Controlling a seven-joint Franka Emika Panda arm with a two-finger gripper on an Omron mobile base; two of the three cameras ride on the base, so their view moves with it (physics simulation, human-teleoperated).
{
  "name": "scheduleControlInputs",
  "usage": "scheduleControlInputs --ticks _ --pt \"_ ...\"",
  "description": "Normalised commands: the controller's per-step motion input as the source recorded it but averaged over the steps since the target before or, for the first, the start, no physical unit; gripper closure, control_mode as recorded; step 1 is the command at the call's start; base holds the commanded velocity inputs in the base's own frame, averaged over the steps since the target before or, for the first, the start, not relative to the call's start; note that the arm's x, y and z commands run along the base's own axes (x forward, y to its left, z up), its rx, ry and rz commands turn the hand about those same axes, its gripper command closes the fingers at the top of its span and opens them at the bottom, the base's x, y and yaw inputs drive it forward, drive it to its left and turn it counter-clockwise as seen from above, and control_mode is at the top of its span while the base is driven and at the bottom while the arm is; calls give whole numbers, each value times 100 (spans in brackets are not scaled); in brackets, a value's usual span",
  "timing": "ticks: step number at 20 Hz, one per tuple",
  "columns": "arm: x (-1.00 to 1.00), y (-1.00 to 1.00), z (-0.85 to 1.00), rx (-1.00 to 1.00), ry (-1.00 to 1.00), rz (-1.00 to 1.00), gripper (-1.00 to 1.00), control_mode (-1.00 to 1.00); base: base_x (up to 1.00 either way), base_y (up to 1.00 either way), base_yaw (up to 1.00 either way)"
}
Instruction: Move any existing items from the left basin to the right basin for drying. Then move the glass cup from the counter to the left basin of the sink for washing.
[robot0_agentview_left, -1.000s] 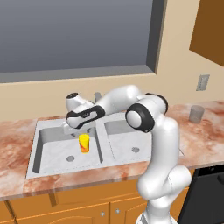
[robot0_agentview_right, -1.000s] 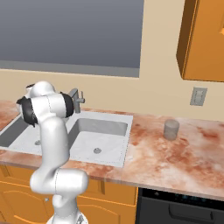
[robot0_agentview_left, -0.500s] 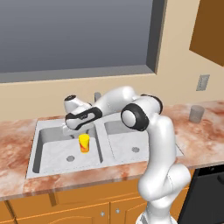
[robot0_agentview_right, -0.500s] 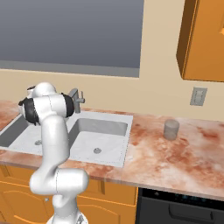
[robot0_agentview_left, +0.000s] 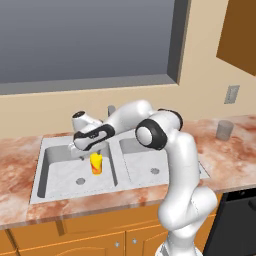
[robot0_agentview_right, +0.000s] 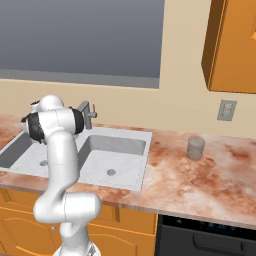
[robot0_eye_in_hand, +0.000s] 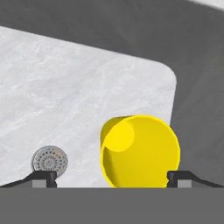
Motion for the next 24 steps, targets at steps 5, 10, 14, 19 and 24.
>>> scheduleControlInputs --ticks 5,10,14,19,24 --pt "0 3 -15 0 0 0 -100 -100 0 0 0" --pt "0 0 -12 0 0 0 -100 -100 0 0 0" --pt "0 0 -10 0 0 0 -100 -100 0 0 0" --pt "0 0 -9 0 0 0 -100 -100 0 0 0" --pt "0 0 -15 0 0 0 -100 -100 0 0 0"
